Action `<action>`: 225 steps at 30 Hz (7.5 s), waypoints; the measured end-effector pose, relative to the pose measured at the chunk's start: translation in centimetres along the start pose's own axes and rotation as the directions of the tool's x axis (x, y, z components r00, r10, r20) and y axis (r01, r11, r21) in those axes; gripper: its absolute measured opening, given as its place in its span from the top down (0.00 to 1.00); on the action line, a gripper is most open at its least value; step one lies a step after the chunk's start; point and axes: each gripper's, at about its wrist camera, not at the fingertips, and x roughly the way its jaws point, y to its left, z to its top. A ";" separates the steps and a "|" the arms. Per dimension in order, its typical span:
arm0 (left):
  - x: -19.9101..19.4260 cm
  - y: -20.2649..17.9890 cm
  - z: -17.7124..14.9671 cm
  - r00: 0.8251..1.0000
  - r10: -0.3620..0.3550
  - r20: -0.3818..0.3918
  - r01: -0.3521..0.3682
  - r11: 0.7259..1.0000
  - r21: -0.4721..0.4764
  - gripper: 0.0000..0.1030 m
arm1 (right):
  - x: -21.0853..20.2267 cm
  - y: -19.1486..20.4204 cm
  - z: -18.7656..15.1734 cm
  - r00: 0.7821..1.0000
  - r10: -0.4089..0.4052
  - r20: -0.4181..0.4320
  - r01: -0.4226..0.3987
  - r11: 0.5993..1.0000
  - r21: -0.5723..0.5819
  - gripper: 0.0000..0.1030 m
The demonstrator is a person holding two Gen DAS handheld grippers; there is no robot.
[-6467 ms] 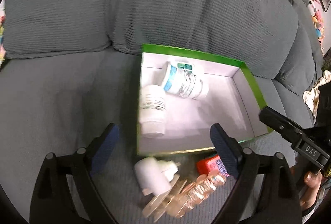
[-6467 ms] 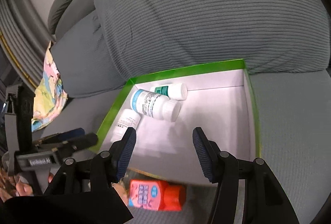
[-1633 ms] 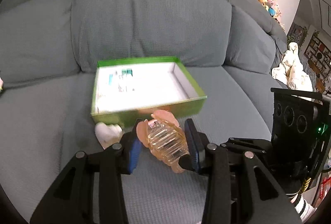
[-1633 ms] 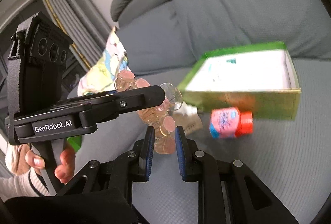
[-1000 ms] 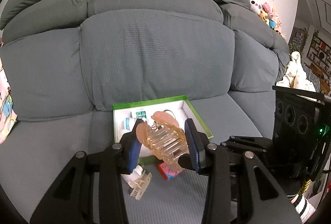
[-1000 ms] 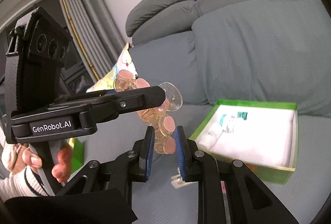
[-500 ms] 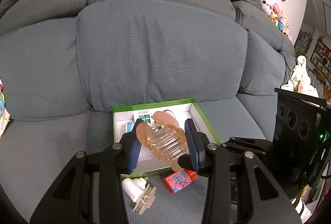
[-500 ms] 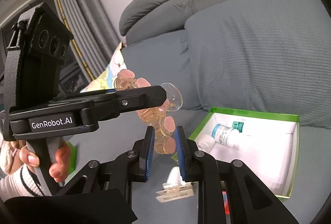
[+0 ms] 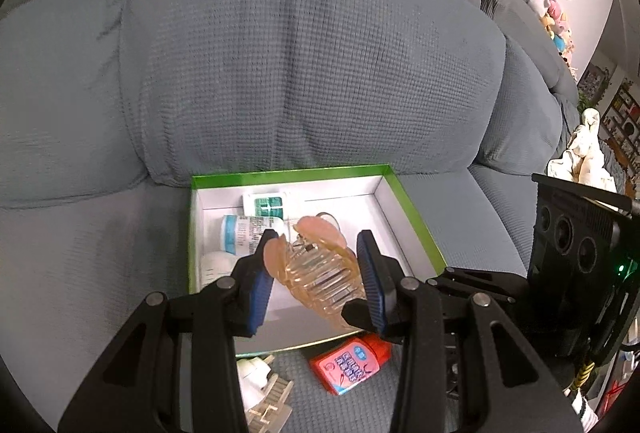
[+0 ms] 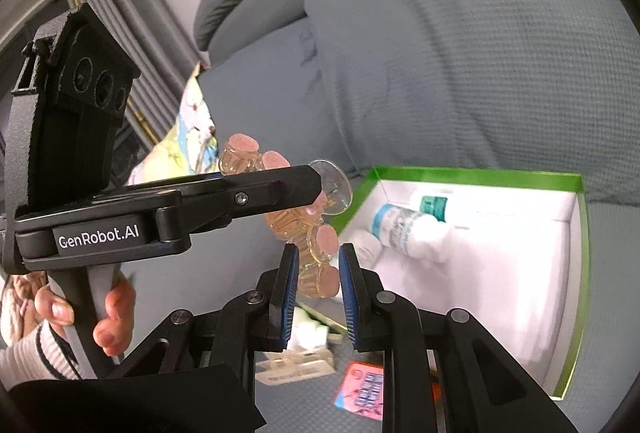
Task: Organize rigid objects
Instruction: 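Carry the orange hair clip with the right gripper over the green box, then open the right gripper to drop the hair clip into the box, then move the right gripper to the pink-labelled bottle with orange cap, then close the right gripper around the pink-labelled bottle and lift, then carry the pink-labelled bottle with the right gripper over the green box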
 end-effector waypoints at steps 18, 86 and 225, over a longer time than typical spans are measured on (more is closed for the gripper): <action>6.6 2.2 -0.9 0.985 0.014 -0.175 -0.035 0.992 -0.117 0.19 | 4.0 -4.5 -1.4 0.980 -0.140 -0.140 0.148 0.988 0.046 0.78; -8.5 -5.4 -16.9 0.958 0.283 0.034 -0.283 0.959 -0.008 0.02 | -10.3 3.7 -13.2 0.925 -0.380 0.007 0.376 0.918 0.123 0.18; -10.7 -5.8 -7.6 0.969 0.078 0.232 -0.109 0.986 0.125 0.46 | -7.6 10.3 -1.3 0.970 -0.162 0.181 0.180 0.980 -0.085 0.48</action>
